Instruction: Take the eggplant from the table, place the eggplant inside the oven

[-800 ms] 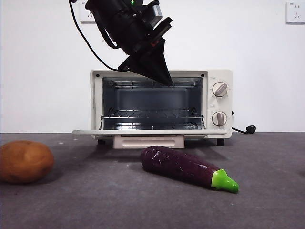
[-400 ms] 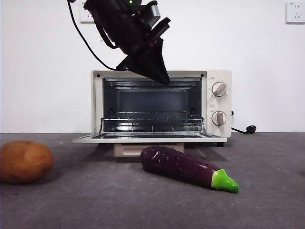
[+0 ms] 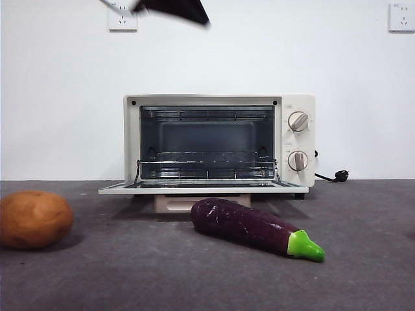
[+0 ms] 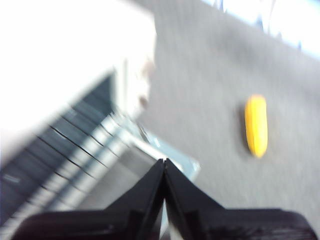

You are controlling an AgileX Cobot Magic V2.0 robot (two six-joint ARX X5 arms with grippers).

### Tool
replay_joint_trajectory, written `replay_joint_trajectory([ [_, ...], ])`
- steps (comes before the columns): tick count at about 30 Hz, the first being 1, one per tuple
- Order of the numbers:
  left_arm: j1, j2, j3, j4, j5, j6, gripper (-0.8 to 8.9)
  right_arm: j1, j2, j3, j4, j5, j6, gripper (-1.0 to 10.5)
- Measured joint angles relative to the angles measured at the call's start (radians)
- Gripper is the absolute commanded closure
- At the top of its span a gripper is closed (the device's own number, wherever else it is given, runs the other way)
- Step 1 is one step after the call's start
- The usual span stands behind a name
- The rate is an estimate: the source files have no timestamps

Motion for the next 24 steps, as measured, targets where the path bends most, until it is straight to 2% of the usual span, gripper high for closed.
replay_joint_trajectory([
  [5,0.048,-0.148,0.0,-0.001,-0.075,-0.008,8.19,0.0,0.008,0.0,-0.001,0.0,0.0,3.2],
  [8,0.077,-0.246,0.0,-0.001,-0.153,-0.008,8.19,0.0,0.009,0.0,-0.001,0.0,0.0,3.2],
  [16,0.142,-0.477,0.0,-0.018,-0.454,-0.008,8.19,0.0,0.021,0.0,-0.019,-0.017,0.0,3.2],
  [24,0.167,-0.564,0.003,-0.056,-0.491,-0.008,8.19,0.008,0.026,0.0,-0.021,-0.018,0.003,3.2],
])
